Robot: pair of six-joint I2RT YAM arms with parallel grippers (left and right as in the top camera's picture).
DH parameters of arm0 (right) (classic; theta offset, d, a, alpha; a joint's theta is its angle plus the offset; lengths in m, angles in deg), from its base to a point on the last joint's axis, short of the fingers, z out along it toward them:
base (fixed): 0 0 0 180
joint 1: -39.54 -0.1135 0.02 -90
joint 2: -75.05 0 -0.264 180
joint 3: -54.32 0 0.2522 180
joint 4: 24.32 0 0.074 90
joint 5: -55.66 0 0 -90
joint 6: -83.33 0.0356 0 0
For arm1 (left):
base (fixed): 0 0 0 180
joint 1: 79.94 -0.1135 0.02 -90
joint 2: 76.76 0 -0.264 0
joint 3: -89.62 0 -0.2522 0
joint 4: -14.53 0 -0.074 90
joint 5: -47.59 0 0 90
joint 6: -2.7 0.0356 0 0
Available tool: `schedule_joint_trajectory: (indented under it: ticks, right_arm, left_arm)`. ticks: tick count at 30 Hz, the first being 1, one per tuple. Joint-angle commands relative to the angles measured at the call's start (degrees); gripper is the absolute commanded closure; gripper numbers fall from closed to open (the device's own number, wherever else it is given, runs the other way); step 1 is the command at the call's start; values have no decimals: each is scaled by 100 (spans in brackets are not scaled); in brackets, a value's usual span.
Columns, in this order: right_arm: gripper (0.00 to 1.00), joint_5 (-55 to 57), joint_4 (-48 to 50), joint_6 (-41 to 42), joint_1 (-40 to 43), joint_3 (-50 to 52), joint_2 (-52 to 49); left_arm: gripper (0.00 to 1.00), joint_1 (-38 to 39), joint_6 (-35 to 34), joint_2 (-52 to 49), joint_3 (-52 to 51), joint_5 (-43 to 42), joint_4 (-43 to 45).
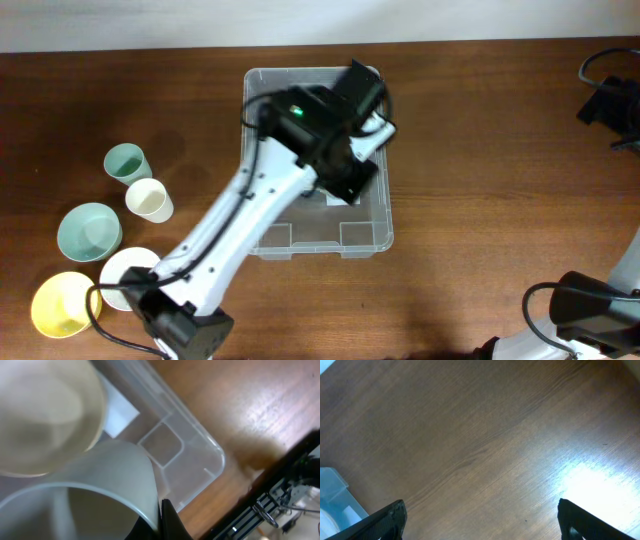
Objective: Pack container
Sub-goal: 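Carry the grey cup into the bin's front right corner and release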
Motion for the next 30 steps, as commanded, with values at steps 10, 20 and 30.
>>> schedule_joint_trajectory:
  ticks: [10,20,30]
  right_arm:
    - [8,-33,-2,-33,-4,20,-22]
    - [8,-33,-13,-33,-4,20,-22]
    - [8,-33,-13,-35,-4,20,-22]
  left_arm:
    - [100,267,118,-35,-2312,-518,1606]
    - [99,267,118,-42,-3152,-518,2500]
    - [45,264,129,-35,-3062,-509,2546]
